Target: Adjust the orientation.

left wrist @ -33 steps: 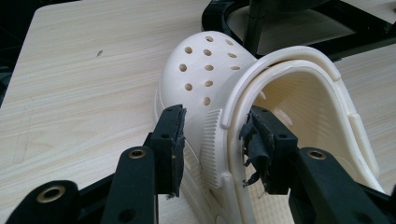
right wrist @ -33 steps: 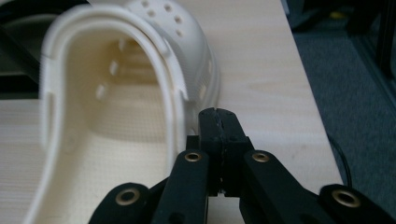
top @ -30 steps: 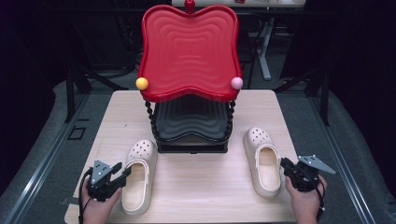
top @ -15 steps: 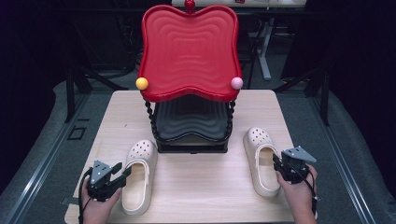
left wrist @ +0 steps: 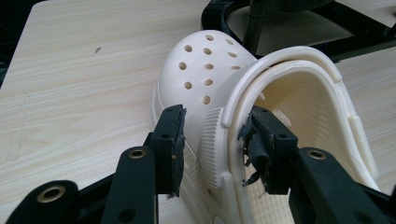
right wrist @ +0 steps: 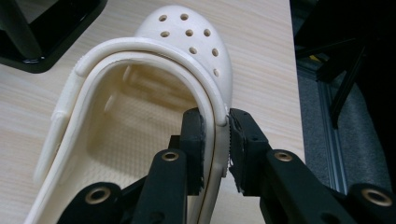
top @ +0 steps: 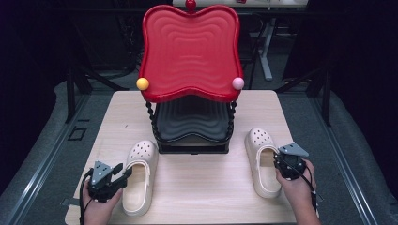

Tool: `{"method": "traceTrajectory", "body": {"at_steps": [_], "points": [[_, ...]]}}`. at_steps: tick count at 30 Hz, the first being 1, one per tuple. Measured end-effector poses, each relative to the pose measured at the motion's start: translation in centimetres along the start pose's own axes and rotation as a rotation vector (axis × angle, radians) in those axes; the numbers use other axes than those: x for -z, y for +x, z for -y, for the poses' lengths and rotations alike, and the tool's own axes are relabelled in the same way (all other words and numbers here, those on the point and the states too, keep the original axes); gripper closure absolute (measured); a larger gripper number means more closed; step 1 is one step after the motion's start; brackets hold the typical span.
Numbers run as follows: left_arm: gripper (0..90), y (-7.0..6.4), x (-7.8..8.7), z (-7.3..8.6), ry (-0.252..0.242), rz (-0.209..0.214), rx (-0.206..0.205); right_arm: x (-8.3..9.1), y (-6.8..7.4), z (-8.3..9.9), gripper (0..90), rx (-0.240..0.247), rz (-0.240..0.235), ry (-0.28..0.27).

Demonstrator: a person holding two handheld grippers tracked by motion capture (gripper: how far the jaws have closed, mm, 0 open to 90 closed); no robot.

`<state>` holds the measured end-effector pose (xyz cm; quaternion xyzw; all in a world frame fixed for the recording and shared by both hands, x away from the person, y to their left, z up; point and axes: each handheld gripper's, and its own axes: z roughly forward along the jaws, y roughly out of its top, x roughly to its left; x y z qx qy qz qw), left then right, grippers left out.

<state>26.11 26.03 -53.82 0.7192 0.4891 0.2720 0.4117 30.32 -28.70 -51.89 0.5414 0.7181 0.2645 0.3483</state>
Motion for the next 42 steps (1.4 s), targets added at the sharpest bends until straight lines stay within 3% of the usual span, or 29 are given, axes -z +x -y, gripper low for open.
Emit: {"method": "traceTrajectory", "body": {"at_steps": [7,14,29,34,39,40,42], "points": [[58.0,0.0,0.0,0.0,0.000,-0.001,0.001,1.5,1.0,0.2,76.5,-0.033,-0.019,0.019],[58.1,-0.1,0.0,0.0,0.002,-0.004,-0.003,3.4,3.1,0.0,76.7,-0.027,-0.013,0.005],[58.1,0.0,0.1,-0.1,0.001,0.000,-0.003,3.7,5.8,0.5,76.4,-0.023,-0.020,0.027],[58.1,-0.1,0.1,-0.1,0.000,-0.002,-0.004,3.6,6.3,0.7,74.6,-0.047,-0.065,0.027],[58.1,-0.3,0.2,-0.2,-0.001,-0.010,-0.024,3.7,6.2,1.0,68.9,-0.049,-0.093,-0.022],[58.1,-0.3,0.2,-0.2,-0.001,-0.012,-0.028,3.8,6.1,1.2,66.1,-0.040,-0.113,-0.042],[58.1,-0.4,0.3,-0.3,-0.001,-0.016,-0.034,3.8,6.1,1.3,66.1,-0.025,-0.110,-0.048]]}}
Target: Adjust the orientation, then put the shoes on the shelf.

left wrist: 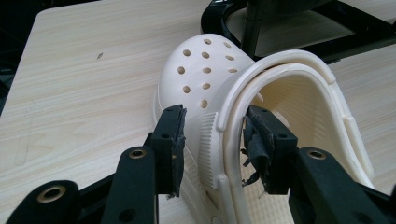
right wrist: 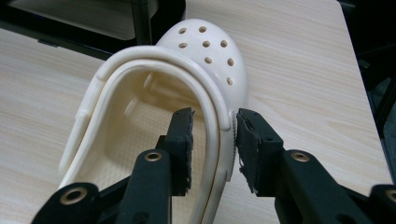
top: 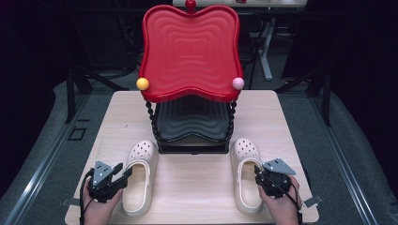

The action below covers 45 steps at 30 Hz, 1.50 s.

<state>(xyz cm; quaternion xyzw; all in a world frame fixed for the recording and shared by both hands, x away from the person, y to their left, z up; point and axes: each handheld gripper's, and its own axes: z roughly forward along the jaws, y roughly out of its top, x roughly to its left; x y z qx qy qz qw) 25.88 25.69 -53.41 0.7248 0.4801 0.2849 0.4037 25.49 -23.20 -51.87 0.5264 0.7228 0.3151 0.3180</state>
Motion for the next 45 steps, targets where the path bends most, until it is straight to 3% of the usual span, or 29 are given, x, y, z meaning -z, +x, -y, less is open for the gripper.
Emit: {"method": "traceTrajectory", "body": {"at_steps": [11,14,21,23,29,45], "points": [[59.6,-0.1,0.2,-0.2,-0.015,0.009,-0.005,0.2,0.0,0.4,65.0,0.069,-0.019,-0.071],[60.4,-0.1,0.2,-0.3,-0.014,0.010,-0.009,0.0,-0.2,0.2,65.3,0.067,-0.030,-0.090],[64.8,-0.3,0.0,-0.6,-0.014,0.017,-0.018,-0.7,-0.4,-0.1,68.4,0.094,-0.037,-0.087],[65.3,-0.4,0.0,-0.7,-0.012,0.017,-0.038,-0.7,-0.5,-0.3,69.8,0.115,-0.047,-0.077],[66.5,-0.5,0.2,-0.7,-0.015,0.018,-0.050,-0.6,-0.2,-0.6,73.0,0.113,-0.043,-0.055],[62.3,-0.7,0.4,-0.7,-0.014,0.024,-0.084,-0.3,0.4,-0.3,71.5,0.151,-0.047,-0.064]]}}
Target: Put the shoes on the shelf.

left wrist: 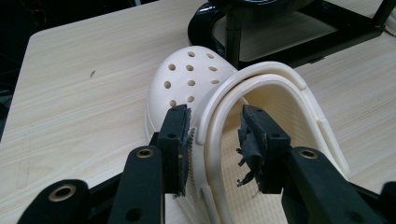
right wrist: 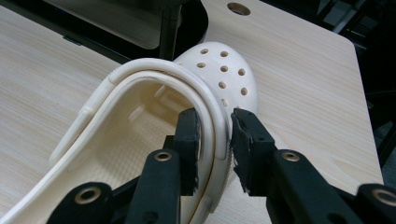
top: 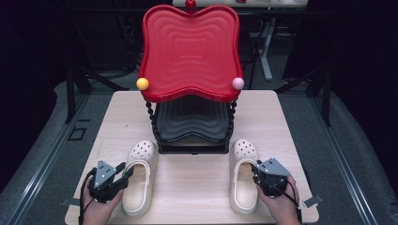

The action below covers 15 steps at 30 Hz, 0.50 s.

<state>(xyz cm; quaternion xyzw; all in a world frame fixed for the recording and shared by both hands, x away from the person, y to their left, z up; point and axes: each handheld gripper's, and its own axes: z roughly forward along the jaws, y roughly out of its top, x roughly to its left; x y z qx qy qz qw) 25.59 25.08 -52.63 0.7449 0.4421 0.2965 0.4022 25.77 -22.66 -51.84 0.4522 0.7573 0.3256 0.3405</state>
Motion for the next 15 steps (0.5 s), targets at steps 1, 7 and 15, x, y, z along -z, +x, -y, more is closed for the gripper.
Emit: {"method": "traceTrajectory", "body": {"at_steps": [1,7,15], "points": [[62.2,-0.1,0.0,0.0,0.005,0.000,-0.008,0.0,0.0,0.0,71.2,-0.001,0.002,-0.003],[60.6,-0.3,-0.5,-0.1,0.009,-0.016,-0.025,0.0,0.0,0.3,69.5,-0.030,0.008,0.001],[63.4,-0.7,-1.7,-0.4,0.039,-0.061,-0.082,-0.1,0.0,0.5,71.7,-0.072,0.013,0.024]]}}
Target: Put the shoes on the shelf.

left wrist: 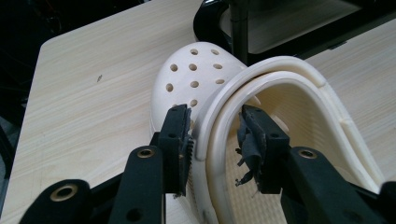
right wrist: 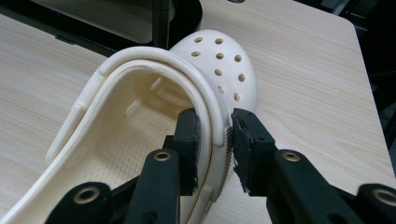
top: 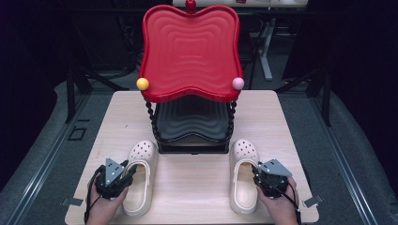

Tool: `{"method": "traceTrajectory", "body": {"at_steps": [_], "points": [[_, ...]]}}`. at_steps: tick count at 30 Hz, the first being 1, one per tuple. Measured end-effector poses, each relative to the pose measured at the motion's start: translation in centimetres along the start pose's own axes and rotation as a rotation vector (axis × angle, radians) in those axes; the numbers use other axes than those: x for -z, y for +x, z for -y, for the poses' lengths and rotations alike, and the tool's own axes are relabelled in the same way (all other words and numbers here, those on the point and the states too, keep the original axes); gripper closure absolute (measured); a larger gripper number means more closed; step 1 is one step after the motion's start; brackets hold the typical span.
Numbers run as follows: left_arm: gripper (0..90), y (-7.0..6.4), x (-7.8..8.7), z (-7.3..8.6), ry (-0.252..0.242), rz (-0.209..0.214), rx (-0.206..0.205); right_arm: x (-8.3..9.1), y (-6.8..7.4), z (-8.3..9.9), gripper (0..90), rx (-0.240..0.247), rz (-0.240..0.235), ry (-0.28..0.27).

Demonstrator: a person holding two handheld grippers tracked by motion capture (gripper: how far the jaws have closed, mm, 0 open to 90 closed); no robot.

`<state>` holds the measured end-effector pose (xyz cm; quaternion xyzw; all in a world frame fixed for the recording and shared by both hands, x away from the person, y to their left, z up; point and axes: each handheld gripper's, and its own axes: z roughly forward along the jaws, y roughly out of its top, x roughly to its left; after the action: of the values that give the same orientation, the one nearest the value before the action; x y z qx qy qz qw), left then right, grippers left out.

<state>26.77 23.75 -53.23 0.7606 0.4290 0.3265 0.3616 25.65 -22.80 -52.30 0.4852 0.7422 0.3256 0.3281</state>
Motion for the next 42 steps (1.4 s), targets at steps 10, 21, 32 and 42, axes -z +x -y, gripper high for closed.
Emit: {"method": "traceTrajectory", "body": {"at_steps": [10,21,32,42], "points": [[68.1,0.1,-0.6,-0.2,0.024,-0.005,0.011,-0.2,0.4,-0.1,72.4,0.008,0.024,0.010],[74.8,0.0,-0.3,-0.4,0.031,-0.040,0.041,-0.3,0.2,-0.2,74.6,0.003,0.017,0.038],[75.3,0.6,0.4,-0.2,0.026,-0.018,0.053,0.7,0.6,-0.1,75.5,-0.008,0.004,0.030],[75.4,0.8,2.4,-1.0,0.014,0.049,0.023,2.9,0.5,-1.2,75.7,-0.057,0.009,0.007]]}}
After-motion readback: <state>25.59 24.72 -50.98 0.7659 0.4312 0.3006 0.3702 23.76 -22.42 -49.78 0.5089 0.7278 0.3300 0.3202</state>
